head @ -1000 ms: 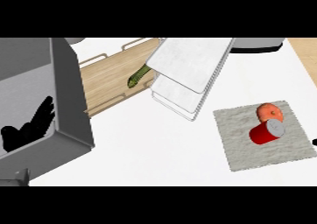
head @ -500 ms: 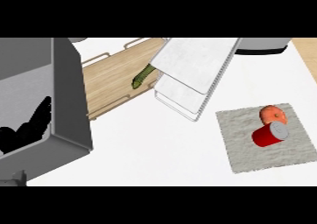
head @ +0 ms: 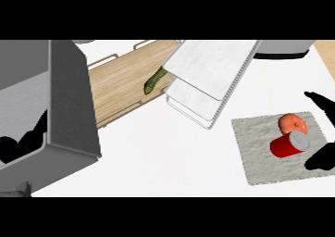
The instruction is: Pick the can from the placemat and place it in the tiered shelf
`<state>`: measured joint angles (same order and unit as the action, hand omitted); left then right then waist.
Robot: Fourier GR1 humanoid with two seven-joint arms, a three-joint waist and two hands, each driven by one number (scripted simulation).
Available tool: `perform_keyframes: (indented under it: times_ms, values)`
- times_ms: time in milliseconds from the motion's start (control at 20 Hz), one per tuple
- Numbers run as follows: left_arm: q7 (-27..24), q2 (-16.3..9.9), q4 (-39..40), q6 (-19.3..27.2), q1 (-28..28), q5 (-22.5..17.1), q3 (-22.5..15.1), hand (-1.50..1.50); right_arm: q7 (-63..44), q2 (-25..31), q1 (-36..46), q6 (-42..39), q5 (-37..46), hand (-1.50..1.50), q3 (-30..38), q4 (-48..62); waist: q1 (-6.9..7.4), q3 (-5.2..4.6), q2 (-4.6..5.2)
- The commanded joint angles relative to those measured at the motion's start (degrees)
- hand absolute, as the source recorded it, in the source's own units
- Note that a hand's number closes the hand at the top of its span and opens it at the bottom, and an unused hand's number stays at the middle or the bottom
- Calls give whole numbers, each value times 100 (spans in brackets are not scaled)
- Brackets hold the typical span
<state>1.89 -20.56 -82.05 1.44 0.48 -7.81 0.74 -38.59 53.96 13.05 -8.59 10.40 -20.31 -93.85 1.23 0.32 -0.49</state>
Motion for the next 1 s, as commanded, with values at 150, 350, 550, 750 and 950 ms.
perform_keyframes:
  times_ms: [150,350,550,750,950]
  values:
    - [104,248,156,-414,-137,390,-593,0,-1630,-680,523,-415,208,-150,-549,-218,-112,-44,62]
    - [15,454,197,-439,-27,599,-579,0,-1951,-958,561,-406,363,-150,-660,-139,-166,-42,62]
    - [127,686,7,-370,118,833,-608,0,-2076,-1046,536,-388,701,-150,-822,-40,-174,-37,57]
    - [309,760,-127,-516,6,834,-469,0,-1899,-1126,442,-150,1071,-150,-830,177,-174,-30,60]
    - [80,770,162,-571,-113,1056,-265,0,-2010,-1196,433,-241,1289,-150,-941,179,-196,-36,65]
